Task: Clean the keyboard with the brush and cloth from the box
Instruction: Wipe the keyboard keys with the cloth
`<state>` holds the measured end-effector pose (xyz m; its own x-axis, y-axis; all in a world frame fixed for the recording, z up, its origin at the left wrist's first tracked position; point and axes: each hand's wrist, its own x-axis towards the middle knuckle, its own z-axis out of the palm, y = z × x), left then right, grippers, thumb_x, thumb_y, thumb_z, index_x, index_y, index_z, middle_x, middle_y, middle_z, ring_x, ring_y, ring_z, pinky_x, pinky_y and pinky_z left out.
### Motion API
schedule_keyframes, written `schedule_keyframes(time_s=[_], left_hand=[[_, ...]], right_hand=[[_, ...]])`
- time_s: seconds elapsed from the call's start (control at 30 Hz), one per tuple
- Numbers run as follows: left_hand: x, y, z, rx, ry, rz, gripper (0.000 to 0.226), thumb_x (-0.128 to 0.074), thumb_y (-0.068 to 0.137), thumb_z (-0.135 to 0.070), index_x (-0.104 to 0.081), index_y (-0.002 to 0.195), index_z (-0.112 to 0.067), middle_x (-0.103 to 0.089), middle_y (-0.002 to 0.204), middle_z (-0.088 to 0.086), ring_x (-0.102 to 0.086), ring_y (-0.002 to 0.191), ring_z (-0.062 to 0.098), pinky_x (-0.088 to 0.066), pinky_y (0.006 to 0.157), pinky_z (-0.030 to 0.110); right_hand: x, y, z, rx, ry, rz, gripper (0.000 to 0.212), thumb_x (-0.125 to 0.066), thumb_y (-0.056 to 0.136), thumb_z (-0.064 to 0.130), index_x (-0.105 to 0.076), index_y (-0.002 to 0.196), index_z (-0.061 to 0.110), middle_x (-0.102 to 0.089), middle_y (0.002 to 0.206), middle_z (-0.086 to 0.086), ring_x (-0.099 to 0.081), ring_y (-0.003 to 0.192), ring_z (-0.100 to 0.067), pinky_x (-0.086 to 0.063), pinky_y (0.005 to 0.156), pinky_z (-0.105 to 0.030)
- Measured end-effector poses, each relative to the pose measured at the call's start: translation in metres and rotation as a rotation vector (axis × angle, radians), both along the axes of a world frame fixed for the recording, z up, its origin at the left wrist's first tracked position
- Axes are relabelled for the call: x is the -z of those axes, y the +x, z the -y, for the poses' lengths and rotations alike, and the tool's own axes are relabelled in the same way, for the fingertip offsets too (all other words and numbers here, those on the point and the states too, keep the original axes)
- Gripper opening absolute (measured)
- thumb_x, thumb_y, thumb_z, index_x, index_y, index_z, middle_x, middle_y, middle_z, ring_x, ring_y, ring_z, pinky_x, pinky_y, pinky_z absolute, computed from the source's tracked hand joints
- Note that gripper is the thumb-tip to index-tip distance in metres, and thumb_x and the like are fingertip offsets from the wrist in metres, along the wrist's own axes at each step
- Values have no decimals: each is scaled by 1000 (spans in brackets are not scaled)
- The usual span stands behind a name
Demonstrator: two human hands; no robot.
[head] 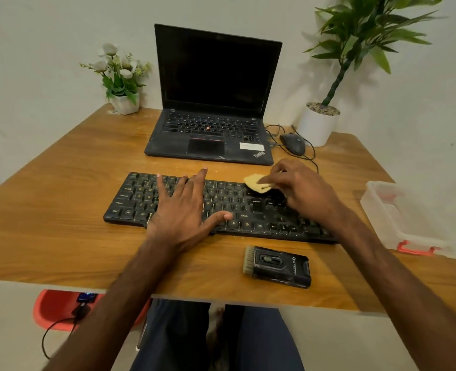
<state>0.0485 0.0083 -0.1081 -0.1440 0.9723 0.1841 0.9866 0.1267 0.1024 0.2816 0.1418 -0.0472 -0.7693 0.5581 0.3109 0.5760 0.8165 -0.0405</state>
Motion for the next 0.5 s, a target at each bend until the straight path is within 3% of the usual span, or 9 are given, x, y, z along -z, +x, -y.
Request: schedule_keyframes(time_s=[0.07, 0.2, 0.33, 0.5], left_hand=[[1, -1, 0, -2, -7, 1, 109, 13, 73, -89, 19, 155, -16, -13, 165, 10, -10, 153, 26, 6, 116, 68], [2, -3, -1, -7, -4, -4, 109, 15, 74, -88, 18, 156, -16, -13, 166, 9, -11, 153, 26, 6, 116, 67], [2, -1, 0, -9, -2, 10, 109, 13, 74, -88, 15, 156, -16, -14, 165, 9, -12, 153, 25, 6, 117, 67], [2, -1, -1, 0, 12, 11, 109, 12, 76, -88, 12, 157, -15, -15, 165, 10, -12, 153, 25, 6, 117, 66]], right_hand=[[5, -5, 19, -139, -33, -60, 34, -56, 93, 14, -67, 122, 27, -59, 120, -2, -49, 110, -16, -40, 85, -27], [16, -6, 49, -368, -88, 63, 43, -35, 93, 26, -71, 116, 24, -62, 114, -4, -55, 103, -18, -47, 84, -30], [7, 13, 34, -316, -34, 107, 40, -47, 85, 11, -74, 111, 27, -64, 113, 0, -55, 99, -19, -50, 78, -34], [2, 16, 40, -316, 57, 99, 37, -51, 85, 15, -73, 114, 25, -65, 112, -6, -59, 96, -24, -48, 72, -31]])
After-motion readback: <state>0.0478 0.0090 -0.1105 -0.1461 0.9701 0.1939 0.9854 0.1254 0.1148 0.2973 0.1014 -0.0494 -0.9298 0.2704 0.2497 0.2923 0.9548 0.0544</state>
